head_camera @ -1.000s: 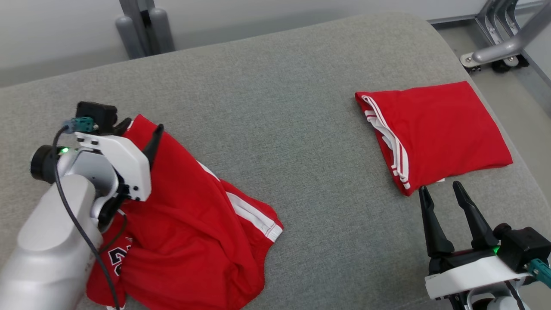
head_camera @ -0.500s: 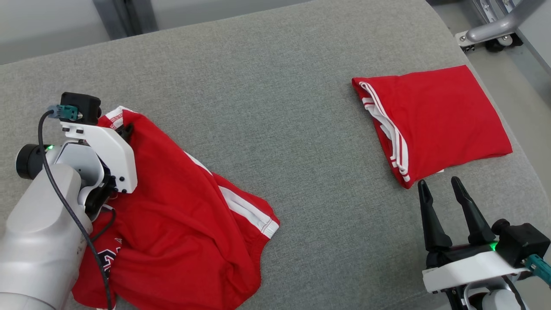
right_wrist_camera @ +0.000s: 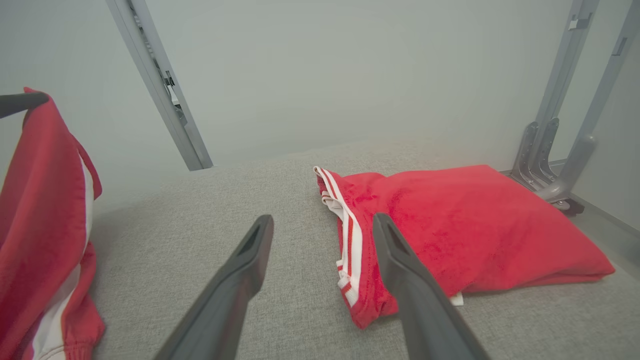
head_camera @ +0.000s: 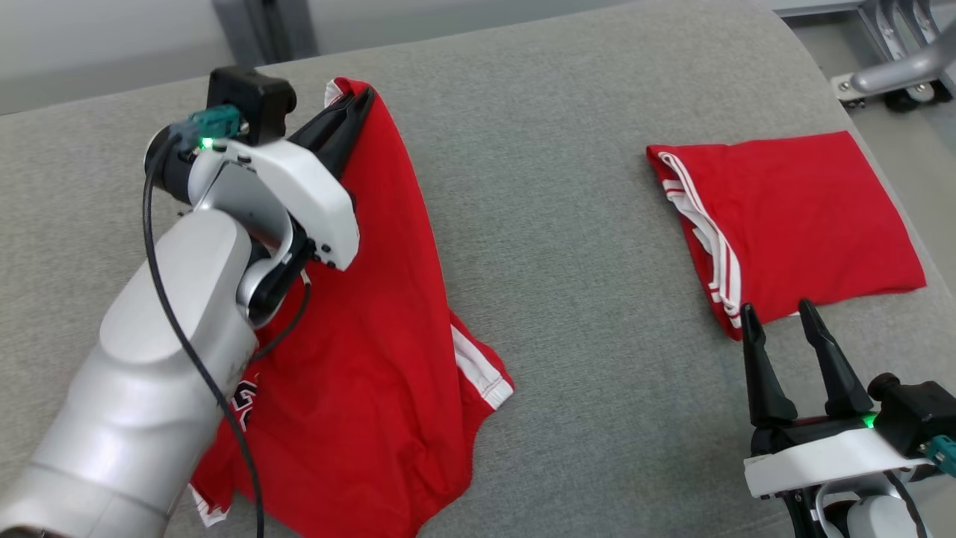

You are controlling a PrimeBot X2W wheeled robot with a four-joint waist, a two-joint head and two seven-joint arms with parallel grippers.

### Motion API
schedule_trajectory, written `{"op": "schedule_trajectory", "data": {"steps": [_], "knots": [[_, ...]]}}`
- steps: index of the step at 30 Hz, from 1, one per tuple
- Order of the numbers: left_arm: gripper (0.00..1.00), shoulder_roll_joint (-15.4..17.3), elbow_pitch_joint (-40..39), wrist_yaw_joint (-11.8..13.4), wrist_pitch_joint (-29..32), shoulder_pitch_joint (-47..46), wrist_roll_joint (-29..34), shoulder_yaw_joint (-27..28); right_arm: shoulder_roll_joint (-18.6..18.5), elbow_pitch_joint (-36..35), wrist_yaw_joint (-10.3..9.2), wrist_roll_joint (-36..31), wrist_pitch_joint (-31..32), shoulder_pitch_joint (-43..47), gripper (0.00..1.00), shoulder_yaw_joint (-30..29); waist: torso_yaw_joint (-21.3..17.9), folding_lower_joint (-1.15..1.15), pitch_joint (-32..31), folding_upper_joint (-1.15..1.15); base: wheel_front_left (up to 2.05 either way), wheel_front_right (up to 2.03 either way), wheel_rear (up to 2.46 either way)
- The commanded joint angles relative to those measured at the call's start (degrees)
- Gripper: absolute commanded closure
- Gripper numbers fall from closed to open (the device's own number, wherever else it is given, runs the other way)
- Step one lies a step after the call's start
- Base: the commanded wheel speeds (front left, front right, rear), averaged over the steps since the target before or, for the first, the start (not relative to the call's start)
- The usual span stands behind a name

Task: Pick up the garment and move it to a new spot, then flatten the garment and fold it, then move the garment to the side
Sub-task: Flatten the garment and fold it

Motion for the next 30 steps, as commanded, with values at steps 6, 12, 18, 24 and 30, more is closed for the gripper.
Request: {"op": "schedule_trajectory", "data": {"steps": [6, 12, 18, 24, 30], "knots": [[1.0, 6.9, -14.5, 7.1, -1.8, 14.3, -2.2, 4.0, -0.3, -1.0, 0.02, -0.6, 1.2, 1.1, 0.0, -1.8, 4.1, 0.0, -1.7, 0.0, 0.0, 0.0, 0.0], [1.0, 13.8, -32.7, 15.0, 0.7, 31.5, -4.0, 6.4, -0.3, -2.3, 0.02, -1.6, 2.7, 1.7, 0.0, -3.1, 8.9, 0.0, -2.1, 0.0, 0.0, 0.0, 0.0], [1.0, 17.4, -42.8, 20.5, 3.3, 42.8, -4.4, 6.6, -0.3, -3.5, 0.02, -3.0, 4.3, 1.7, 0.0, -3.8, 12.0, 0.0, -3.1, 0.0, 0.0, 0.0, 0.0], [1.0, 19.0, -46.5, 25.0, 3.9, 51.6, -3.5, 5.4, -0.3, -4.8, 0.02, -4.2, 6.2, 2.3, 0.0, -4.7, 14.9, 0.0, -4.1, 0.0, 0.0, 0.0, 0.0], [1.0, 19.0, -46.0, 28.0, 3.2, 56.8, -3.9, 5.7, -0.3, -5.9, 0.02, -4.8, 7.7, 3.2, 0.0, -5.5, 17.0, 0.0, -4.9, 0.0, 0.0, 0.0, 0.0]]}}
